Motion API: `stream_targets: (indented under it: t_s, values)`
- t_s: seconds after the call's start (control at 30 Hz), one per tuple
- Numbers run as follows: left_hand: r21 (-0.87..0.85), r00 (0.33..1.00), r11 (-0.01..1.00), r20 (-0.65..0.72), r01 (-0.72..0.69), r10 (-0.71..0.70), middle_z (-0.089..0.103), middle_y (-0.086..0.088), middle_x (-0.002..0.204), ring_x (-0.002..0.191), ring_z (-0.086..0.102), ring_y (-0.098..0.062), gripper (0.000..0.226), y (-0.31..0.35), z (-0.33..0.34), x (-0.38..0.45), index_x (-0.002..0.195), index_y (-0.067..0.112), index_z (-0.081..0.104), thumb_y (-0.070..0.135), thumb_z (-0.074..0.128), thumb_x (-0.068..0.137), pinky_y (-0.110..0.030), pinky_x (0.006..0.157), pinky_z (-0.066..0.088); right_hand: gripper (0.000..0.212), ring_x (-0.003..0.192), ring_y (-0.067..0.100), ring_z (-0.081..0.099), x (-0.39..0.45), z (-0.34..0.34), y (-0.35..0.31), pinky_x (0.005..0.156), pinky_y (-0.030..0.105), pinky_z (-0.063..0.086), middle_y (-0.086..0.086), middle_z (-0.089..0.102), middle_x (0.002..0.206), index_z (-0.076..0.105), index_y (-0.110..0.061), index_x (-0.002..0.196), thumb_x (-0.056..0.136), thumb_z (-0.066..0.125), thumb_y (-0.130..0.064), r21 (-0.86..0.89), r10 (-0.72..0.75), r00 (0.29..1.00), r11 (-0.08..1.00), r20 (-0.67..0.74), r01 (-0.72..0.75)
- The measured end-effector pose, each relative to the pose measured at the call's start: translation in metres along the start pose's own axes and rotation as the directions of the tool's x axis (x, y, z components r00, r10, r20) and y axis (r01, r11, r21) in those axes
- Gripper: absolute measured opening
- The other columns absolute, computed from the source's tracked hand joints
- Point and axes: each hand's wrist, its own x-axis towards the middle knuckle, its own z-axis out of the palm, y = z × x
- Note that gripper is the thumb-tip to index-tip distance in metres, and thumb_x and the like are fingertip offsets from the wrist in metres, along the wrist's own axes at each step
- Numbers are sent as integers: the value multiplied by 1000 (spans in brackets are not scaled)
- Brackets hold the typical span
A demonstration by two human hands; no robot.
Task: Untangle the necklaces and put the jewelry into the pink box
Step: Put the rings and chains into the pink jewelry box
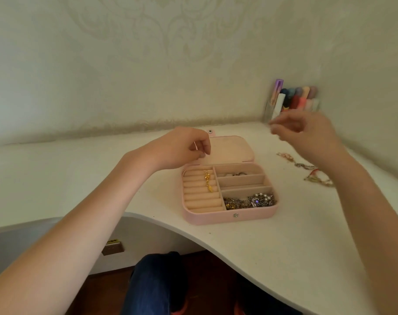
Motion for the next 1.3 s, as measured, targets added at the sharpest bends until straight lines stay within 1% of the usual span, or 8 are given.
stream_targets:
  t_s: [0.17,0.33,0.5,0.6,0.8,1.0,1.17,1.3]
  values:
    - [-40,993,994,-67,-99,97,63,4,84,78,56,-16,20,20,17,12,93,19,64,3,55,87,-24,71,44,15,82,14,55,-19,-52,60,75,21,34,4,69,104,71,-15,101,88,66,-19,-302,263,959,911,-105,-283]
    - [-20,987,987,-33,-159,158,60,12,79,75,56,-11,19,45,44,28,96,21,63,7,56,86,-18,66,43,25,76,12,60,-43,-56,88,67,19,44,-3,70,94,72,-21,105,81,73,-29,-205,399,913,903,82,-376]
    - [-34,978,978,-16,-206,206,63,3,86,73,55,-13,16,64,62,41,95,19,64,7,59,85,-28,71,46,8,86,9,57,-49,-45,90,74,27,44,-11,68,93,72,-39,80,76,76,-35,-262,289,957,926,32,-271]
    - [-16,973,973,-12,-230,230,64,3,88,74,55,-11,15,80,69,50,98,17,64,10,57,87,-24,70,43,14,97,12,55,-50,-42,88,88,39,45,-17,62,95,67,-44,80,77,73,-31,-323,236,972,921,21,-216]
    - [38,966,966,22,-257,256,65,2,93,79,54,-11,13,103,88,69,98,15,66,12,56,89,-20,69,39,24,97,13,54,-51,-42,93,90,42,43,-18,62,87,63,-44,68,77,69,-22,-355,148,988,926,36,-126]
    - [109,980,974,34,-196,194,65,2,96,81,49,-9,19,111,97,73,96,15,68,8,52,88,-23,76,43,19,101,16,56,-33,-20,90,89,39,41,-12,64,104,68,-28,103,90,57,-37,-401,148,989,904,-23,-145]
    - [126,991,983,-2,-135,137,64,4,91,80,52,-9,20,97,82,65,93,16,69,7,53,86,-24,78,45,14,100,21,58,-10,2,79,87,37,39,-5,68,97,68,-23,91,91,55,-29,-550,172,985,824,9,-139]
    - [87,994,993,-66,-83,89,64,3,88,80,57,-12,21,84,70,56,90,13,70,3,53,84,-22,75,44,29,111,20,55,-6,6,77,93,37,37,-5,64,111,64,-24,113,90,56,-42,-490,208,978,852,-3,-183]
